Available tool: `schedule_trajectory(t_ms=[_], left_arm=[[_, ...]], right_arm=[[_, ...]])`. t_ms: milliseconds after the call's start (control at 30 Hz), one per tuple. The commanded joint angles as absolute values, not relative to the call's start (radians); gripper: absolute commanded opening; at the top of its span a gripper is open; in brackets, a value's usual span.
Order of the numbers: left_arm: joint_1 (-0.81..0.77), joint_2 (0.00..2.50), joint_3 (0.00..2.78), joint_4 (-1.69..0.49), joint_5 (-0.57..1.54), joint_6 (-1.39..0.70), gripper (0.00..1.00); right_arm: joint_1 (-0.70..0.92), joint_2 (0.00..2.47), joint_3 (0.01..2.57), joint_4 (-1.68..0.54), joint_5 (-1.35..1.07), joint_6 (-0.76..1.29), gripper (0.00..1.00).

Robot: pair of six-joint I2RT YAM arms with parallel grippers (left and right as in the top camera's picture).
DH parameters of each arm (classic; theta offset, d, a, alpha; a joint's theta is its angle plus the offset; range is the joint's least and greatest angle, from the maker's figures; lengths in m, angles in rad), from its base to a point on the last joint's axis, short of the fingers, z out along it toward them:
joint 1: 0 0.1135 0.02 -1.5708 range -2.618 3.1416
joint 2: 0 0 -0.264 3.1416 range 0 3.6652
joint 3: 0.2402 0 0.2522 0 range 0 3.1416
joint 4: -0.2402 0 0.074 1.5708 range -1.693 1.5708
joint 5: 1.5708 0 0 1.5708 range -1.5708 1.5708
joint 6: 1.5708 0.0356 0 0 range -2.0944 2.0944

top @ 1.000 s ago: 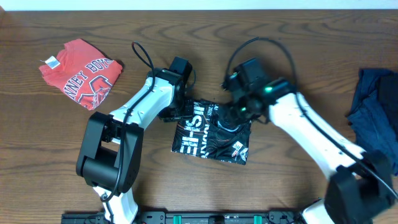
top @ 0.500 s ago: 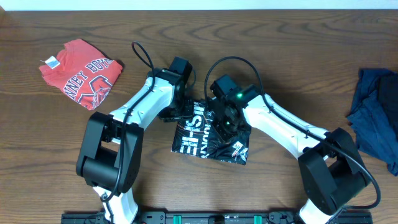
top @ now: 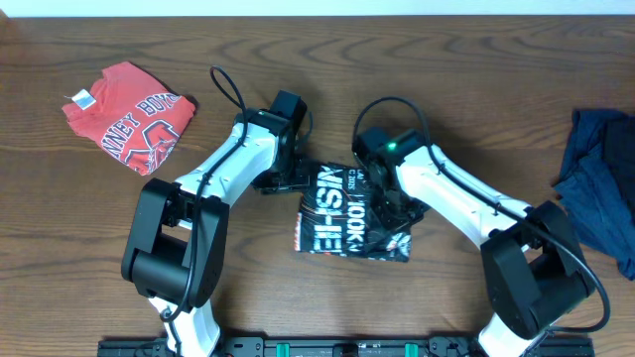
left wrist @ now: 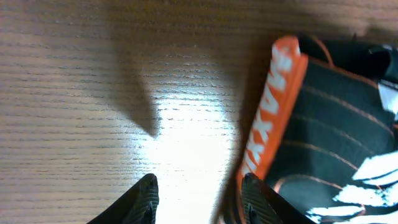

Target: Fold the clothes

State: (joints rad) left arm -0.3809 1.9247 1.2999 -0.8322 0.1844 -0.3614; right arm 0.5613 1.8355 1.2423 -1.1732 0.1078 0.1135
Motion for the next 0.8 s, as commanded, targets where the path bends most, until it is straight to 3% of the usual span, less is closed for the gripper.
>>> schedule_trajectory(t_ms=[0,200,333,533,600,667,767], left_arm=[[-0.378,1.942,1.294,-0.835,0.191,-0.345,0.45],[-0.378,1.942,1.294,-0.834,0.191,-0.345,0.46],[-0.378,1.942,1.294,-0.835,0.191,-0.345,0.46],[-0.378,1.942,1.294,-0.834,0.190,-0.345,0.46],[-0.378,1.942,1.294,-0.833,0.191,-0.345,0.46],[-0.378,1.942,1.294,-0.831,0.190,-0.345,0.46],[-0.378,1.942,1.294,-0.831,0.191,-0.345,0.46]], right_arm=[[0.535,1.839,1.242,-1.169,0.152,0.156,0.09],[0.538,1.839,1.242,-1.177,0.076,0.123,0.11],[0.529,1.836,1.242,-1.185,0.075,0.179,0.01],[0.524,1.768,1.251,-1.126,0.027,0.149,0.04],[0.524,1.747,1.256,-1.108,0.009,0.132,0.09],[0.524,1.726,1.257,-1.085,0.010,0.133,0.26],[0.524,1.720,1.256,-1.035,0.009,0.133,0.40]])
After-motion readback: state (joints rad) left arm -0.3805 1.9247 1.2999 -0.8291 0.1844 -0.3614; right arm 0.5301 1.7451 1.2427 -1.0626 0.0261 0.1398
